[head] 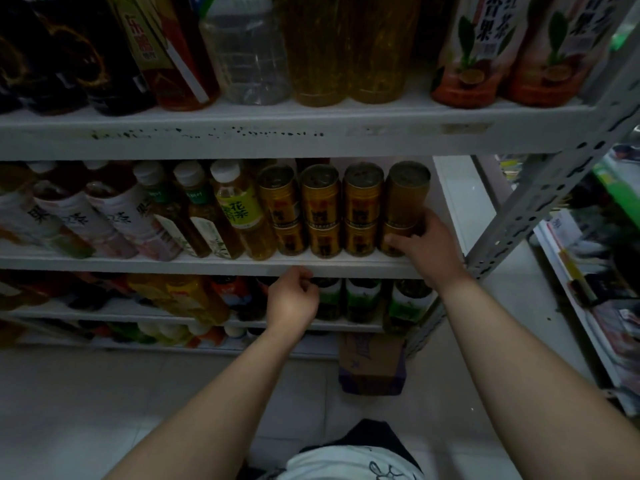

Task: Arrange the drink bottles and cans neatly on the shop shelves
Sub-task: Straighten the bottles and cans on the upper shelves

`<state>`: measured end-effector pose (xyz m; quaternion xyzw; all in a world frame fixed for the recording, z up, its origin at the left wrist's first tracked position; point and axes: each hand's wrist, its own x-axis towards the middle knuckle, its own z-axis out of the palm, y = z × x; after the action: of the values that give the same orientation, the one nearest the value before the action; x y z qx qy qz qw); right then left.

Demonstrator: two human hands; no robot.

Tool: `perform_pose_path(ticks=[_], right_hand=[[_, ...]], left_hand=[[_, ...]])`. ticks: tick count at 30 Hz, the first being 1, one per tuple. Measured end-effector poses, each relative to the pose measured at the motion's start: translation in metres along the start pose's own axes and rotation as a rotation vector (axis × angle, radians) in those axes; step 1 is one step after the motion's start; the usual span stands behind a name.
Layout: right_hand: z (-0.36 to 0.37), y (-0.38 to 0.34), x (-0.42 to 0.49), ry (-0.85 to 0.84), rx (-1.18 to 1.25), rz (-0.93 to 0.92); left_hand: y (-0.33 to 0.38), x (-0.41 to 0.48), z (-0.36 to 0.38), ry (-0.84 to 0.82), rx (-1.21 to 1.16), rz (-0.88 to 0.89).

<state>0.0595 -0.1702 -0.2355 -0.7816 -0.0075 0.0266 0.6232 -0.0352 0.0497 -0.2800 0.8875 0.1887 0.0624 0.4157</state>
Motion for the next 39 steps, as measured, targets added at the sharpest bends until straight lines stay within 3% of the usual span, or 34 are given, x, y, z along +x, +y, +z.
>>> perform_pose_path(ticks=[4, 7, 9, 14, 22, 25, 30, 33, 37, 39], right_hand=[[-0.002, 0.009, -0.01, 0.048, -0.013, 0.035], [-0.005, 0.043, -0.046, 0.456, -0.08, 0.07], [-0.004, 0.073, -0.073, 0.595, -0.185, 0.109], [0.013, 0.119, -0.061, 0.344, -0.197, 0.281], [0.036, 0.149, -0.016, 0.439, -0.384, 0.346], [0.037, 0.159, -0.012, 0.47, -0.446, 0.328], [0.032, 0.184, -0.009, 0.439, -0.335, 0.23], [0.025, 0.193, -0.009, 0.376, -0.233, 0.108], [0.01, 0.199, -0.009, 0.187, -0.203, -0.004], [0.003, 0.201, -0.01, 0.115, -0.19, -0.036]], left_hand=[[-0.011, 0.0, 0.007, -0.065, 0.081, 0.029], [-0.024, -0.002, 0.015, -0.127, 0.133, 0.026], [-0.033, -0.006, 0.022, -0.184, 0.145, -0.025], [-0.051, -0.015, 0.053, -0.331, 0.229, -0.072], [-0.071, -0.008, 0.095, -0.375, 0.331, -0.042], [-0.073, 0.008, 0.101, -0.187, 0.348, -0.006], [-0.088, 0.041, 0.107, 0.173, 0.326, 0.292], [-0.101, 0.06, 0.12, 0.205, 0.25, 0.308], [-0.119, 0.074, 0.136, 0.249, 0.029, 0.475], [-0.127, 0.08, 0.145, 0.256, -0.046, 0.457]])
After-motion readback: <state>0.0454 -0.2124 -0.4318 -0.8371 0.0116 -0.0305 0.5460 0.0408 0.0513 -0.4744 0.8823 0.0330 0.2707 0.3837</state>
